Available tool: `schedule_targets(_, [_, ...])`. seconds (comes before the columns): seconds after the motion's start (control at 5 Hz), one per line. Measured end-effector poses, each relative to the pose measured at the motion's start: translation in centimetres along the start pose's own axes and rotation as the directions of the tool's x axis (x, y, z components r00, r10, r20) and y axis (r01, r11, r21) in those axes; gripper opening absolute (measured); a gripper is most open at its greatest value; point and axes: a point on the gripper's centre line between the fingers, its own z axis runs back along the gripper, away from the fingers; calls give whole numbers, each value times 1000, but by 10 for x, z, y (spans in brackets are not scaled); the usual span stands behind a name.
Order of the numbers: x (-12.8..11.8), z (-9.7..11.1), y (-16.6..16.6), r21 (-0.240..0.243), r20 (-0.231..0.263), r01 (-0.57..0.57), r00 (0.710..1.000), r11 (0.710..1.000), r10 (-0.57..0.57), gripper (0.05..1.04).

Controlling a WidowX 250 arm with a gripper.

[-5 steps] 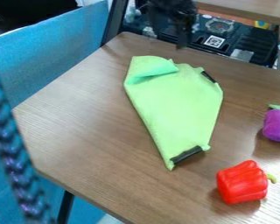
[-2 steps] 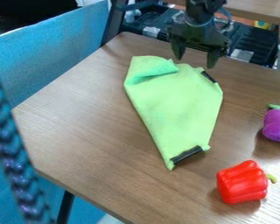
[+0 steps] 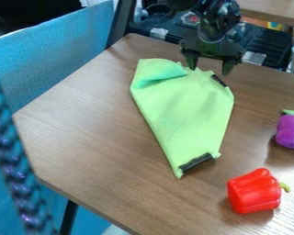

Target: Unfold from top right to bottom left

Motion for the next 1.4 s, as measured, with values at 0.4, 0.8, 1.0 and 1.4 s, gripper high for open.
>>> schedule_targets(0.4, [-2, -20, -9, 47, -28, -16, 999, 999, 17, 1000])
schedule_targets(0.8, [-5, -32, -12, 59, -53, -30, 998, 998, 33, 1000])
schedule_targets(1.0, [0, -34, -13, 67, -46, -34, 998, 997, 37, 1000])
schedule_targets(1.4, [-5, -45, -23, 87, -75, -20, 997, 996, 27, 684])
